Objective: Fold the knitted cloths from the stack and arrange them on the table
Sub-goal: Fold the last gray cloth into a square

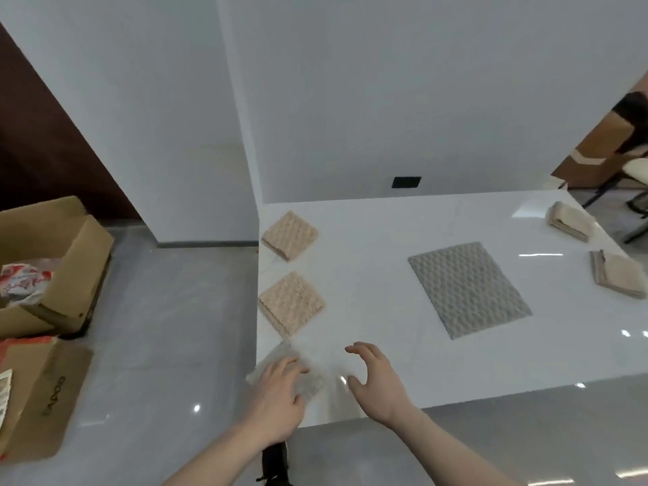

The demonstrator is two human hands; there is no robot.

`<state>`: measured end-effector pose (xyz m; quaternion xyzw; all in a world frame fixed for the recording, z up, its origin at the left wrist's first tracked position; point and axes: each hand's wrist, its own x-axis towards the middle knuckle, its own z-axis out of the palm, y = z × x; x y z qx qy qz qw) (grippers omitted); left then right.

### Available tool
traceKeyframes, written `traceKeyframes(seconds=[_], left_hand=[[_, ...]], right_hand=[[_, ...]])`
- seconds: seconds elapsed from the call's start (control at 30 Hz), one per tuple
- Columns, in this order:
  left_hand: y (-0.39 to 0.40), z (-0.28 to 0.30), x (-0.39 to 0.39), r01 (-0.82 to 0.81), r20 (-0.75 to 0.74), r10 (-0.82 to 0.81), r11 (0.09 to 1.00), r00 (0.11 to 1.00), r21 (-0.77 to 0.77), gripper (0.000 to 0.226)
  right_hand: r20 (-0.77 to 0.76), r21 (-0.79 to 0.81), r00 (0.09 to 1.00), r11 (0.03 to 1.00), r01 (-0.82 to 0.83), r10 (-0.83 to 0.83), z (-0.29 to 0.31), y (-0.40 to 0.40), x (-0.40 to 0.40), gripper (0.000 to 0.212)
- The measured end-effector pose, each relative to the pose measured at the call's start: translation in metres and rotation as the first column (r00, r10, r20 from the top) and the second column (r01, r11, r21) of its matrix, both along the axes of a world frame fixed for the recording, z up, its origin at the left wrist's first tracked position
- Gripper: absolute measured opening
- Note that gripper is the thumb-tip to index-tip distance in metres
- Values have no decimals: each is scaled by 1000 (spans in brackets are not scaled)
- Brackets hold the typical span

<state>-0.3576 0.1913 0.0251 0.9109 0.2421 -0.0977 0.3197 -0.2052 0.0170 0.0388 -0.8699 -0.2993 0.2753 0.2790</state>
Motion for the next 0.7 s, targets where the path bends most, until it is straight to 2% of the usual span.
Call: traceKeyframes(seconds=[0.2, 0.37, 0.5, 0.7], left_hand=[[-78, 23, 75, -43, 106, 43, 999, 993, -2, 54], [-149, 41, 121, -103, 121, 105, 994, 987, -20, 51], [-184, 43, 137, -64, 85, 68, 997, 994, -42, 49], [-191, 32, 181, 39, -19, -39, 999, 999, -1, 48]], right_hand=[[-22, 117, 999, 993, 33, -31, 25, -96, 53, 48], [-19, 107, 999, 994, 36, -34, 30, -165, 107, 46], [-18, 64, 999, 997, 39, -38, 32, -201, 146, 46], [-1, 48, 989, 988, 149, -149, 28, -236, 204, 46]])
